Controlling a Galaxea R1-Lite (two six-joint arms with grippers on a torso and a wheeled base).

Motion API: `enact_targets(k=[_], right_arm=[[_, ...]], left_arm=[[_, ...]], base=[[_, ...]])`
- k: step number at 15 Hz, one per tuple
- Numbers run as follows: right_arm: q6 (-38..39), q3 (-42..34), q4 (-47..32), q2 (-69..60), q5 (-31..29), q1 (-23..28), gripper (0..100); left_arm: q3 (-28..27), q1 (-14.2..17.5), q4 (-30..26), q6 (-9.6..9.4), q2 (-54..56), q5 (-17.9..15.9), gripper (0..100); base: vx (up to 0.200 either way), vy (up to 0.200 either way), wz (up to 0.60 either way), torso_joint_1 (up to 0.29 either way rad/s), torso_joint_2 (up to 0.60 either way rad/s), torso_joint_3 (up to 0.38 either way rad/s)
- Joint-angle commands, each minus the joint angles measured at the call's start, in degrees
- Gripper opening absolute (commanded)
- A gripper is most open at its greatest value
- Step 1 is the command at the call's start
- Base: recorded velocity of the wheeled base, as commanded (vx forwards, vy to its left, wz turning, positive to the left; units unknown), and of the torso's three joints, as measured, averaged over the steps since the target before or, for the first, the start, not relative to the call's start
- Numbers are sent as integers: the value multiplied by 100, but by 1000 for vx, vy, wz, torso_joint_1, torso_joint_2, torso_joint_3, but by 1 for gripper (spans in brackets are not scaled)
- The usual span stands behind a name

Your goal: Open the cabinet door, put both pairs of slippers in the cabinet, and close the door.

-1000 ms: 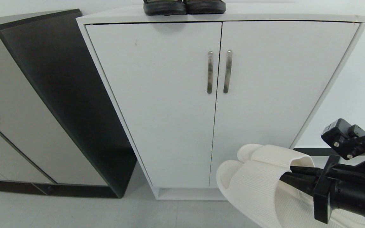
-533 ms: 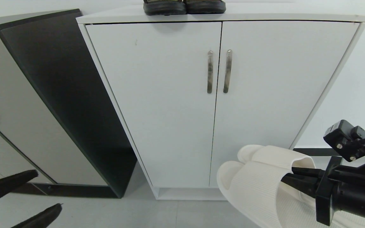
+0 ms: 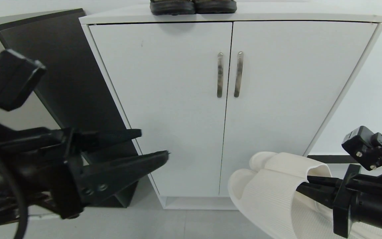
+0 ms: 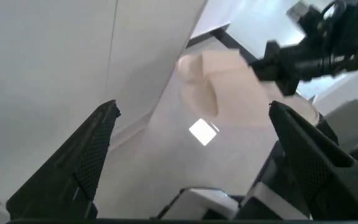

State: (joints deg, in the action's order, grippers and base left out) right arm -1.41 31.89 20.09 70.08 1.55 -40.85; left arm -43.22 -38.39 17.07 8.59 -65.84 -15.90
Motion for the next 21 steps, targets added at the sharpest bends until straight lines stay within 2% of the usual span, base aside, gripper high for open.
enact_targets(k=[1,2,4,6,7,8,9,10,13,17,21], right_arm=[[1,-7,4,-3,3,7,0],[1,-7,4,5,3,-2,0],[1,-7,12,40,3,7,0],[1,-7,12,40,3,7,0],[1,-7,12,40,3,7,0],[1,-7,12,40,3,7,0],[1,-7,12,40,3,7,0],[1,-7,12,58,3,7,0],[1,-7,12,93,3,7,0],[1,-7,12,102,3,7,0],[1,-16,12,93,3,7,0]], left_arm=[[-653,-538,376,63,-1203,148,100],[-899,-556,614,63,-1572,175,100],[-1444,-661,702,116,-2117,201,100],[-2015,-688,702,301,-2583,104,100],[-2235,-679,693,433,-2732,-1,100],[-2499,-688,684,573,-2873,-274,100],[-2525,-679,684,591,-2890,-300,100],[-2877,-688,684,635,-3093,-397,100],[-3430,-679,675,635,-3479,-335,100],[-4010,-661,684,591,-3901,139,100],[-4213,-635,675,529,-3972,219,100]], base=[[0,0,0,0,0,0],[0,0,0,0,0,0],[0,0,0,0,0,0],[0,0,0,0,0,0],[0,0,0,0,0,0],[0,0,0,0,0,0],[0,0,0,0,0,0],[0,0,0,0,0,0],[0,0,0,0,0,0],[0,0,0,0,0,0],[0,0,0,0,0,0]])
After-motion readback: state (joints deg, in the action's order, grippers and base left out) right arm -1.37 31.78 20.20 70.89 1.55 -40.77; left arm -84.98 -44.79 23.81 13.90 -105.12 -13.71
